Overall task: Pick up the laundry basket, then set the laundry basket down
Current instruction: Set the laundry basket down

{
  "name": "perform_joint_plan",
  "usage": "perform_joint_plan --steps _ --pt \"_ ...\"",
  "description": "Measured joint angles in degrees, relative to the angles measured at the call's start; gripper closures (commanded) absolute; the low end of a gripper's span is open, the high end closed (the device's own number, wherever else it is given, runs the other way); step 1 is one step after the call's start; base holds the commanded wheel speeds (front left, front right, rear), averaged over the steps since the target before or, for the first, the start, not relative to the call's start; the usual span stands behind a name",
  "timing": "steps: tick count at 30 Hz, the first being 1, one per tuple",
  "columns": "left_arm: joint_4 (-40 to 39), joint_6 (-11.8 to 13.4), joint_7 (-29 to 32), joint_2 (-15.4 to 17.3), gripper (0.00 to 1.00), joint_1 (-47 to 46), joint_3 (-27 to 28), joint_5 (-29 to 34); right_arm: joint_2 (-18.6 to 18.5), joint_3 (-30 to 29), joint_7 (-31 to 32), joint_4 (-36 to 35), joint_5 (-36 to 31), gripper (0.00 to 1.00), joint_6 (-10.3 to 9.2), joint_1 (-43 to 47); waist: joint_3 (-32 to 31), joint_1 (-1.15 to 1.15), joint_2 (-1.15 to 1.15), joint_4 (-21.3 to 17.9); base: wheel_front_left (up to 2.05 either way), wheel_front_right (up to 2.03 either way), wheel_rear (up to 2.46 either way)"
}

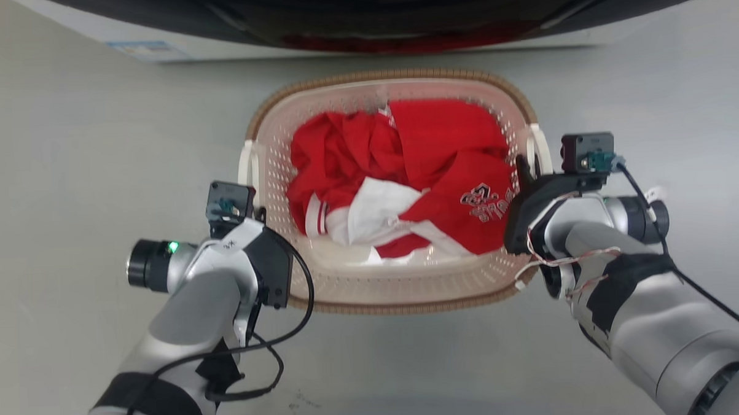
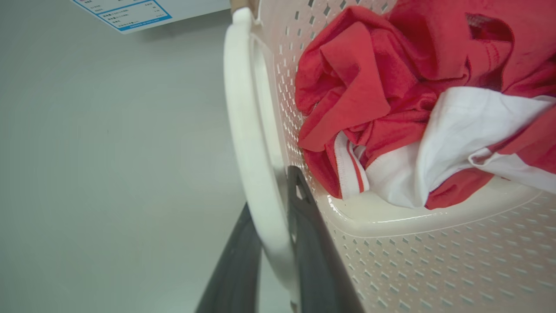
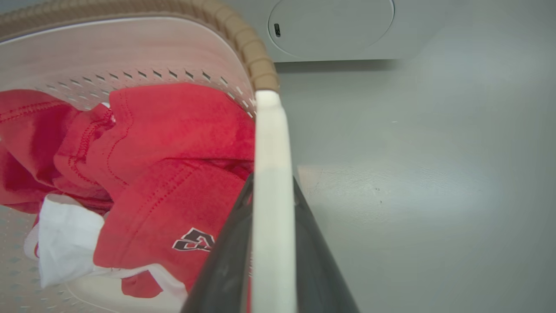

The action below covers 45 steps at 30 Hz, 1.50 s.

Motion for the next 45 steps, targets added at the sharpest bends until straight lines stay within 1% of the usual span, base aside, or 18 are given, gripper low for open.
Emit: perform_joint_plan --steps 6,14,21,30,31,32,33,34,35,36,37,38,40,41,42,43,45 --pt "0.07 0.01 -1.07 -0.01 1.00 -2.77 0.27 0.37 -0.18 -0.07 -1.03 0.54 -0.52 1.00 0.00 -2.49 4.65 0.00 0.00 0.37 0.00 0.00 0.00" --pt "0.76 0.08 -2.58 -0.10 1.00 -4.72 0.56 0.51 -0.19 -0.04 -1.72 0.93 -0.86 1.00 0.00 -4.35 8.06 0.00 0.00 1.02 0.00 0.00 0.00" --pt "0.96 0.49 -4.55 -0.21 1.00 -6.14 0.90 0.53 -0.19 0.03 -2.48 1.44 -1.29 1.00 0.01 -5.23 9.49 -0.01 -0.01 1.72 0.00 0.00 0.00" --pt "0.90 0.58 -5.59 -0.22 1.00 -6.14 0.89 0.46 -0.19 0.36 -3.00 1.77 -1.78 1.00 0.02 -5.85 10.04 -0.01 -0.01 2.05 0.00 0.00 0.00" --pt "0.87 0.59 -5.60 -0.22 1.00 -6.14 0.89 0.40 -0.19 0.40 -3.01 1.79 -1.79 0.89 0.02 -5.85 10.06 -0.02 -0.01 2.07 0.00 0.00 0.00" --pt "0.85 0.59 -5.80 -0.22 1.00 -6.14 0.88 0.37 -0.19 0.43 -3.04 1.81 -1.86 0.70 0.02 -5.85 10.08 -0.02 -0.01 2.08 0.00 0.00 0.00" --pt "0.82 0.68 -6.02 -0.20 1.00 -6.13 0.87 0.32 -0.19 0.53 -3.04 1.87 -1.98 0.61 0.02 -5.86 10.08 -0.01 -0.01 2.08 0.00 0.00 0.00" --pt "0.75 0.78 -6.01 -0.20 1.00 -6.13 0.89 0.24 -0.16 0.62 -3.05 1.87 -2.14 0.58 0.07 -5.86 10.09 -0.01 -0.01 2.08 0.00 0.00 0.00" --pt "0.67 0.88 -6.02 -0.20 0.83 -6.12 0.88 -0.10 -0.10 0.68 -3.05 1.86 -2.20 0.45 0.15 -5.86 10.08 -0.01 -0.01 2.08 0.00 0.00 0.00" --pt "0.62 0.99 -6.02 -0.21 0.67 -6.12 0.88 -0.16 0.00 0.75 -3.05 1.86 -2.20 0.24 0.15 -5.86 10.07 -0.01 -0.01 2.07 0.00 0.00 0.00" --pt "0.57 1.00 -6.00 -0.23 0.64 -6.10 0.83 -0.19 0.11 0.78 -3.05 1.86 -2.23 0.03 0.16 -5.87 10.05 -0.01 -0.01 2.06 0.00 0.00 0.00" --pt "0.46 1.00 -6.01 -0.35 0.60 -6.02 0.79 -0.21 0.19 0.87 -3.07 1.86 -2.31 0.00 0.18 -5.87 10.02 -0.01 -0.01 2.04 0.00 0.00 0.00" --pt "0.03 1.00 -6.01 -0.84 0.51 -5.98 0.73 -0.58 0.48 0.99 -3.07 1.83 -2.43 0.00 0.19 -5.87 9.93 -0.01 -0.01 2.00 0.00 0.00 0.00" --pt "-0.12 1.02 -6.01 -1.04 0.31 -5.98 0.69 -0.62 0.47 1.01 -3.07 1.87 -2.43 0.00 0.19 -5.87 9.87 -0.01 -0.01 1.98 0.00 0.00 0.00" --pt "-0.20 1.02 -6.01 -1.12 0.17 -5.98 0.66 -0.63 0.38 1.03 -3.07 1.90 -2.44 0.00 0.19 -5.87 9.80 -0.01 -0.01 1.97 0.00 0.00 0.00" --pt "-0.26 1.02 -6.01 -1.22 0.06 -5.98 0.59 -0.63 0.38 1.07 -3.08 1.89 -2.44 0.00 0.19 -5.87 9.72 -0.01 -0.01 1.95 0.00 0.00 0.00" --pt "-0.31 1.02 -6.01 -1.36 0.04 -5.98 0.46 -0.65 0.51 1.20 -3.11 1.86 -2.61 0.00 0.20 -5.88 9.55 -0.01 -0.01 1.93 0.00 0.00 0.00"
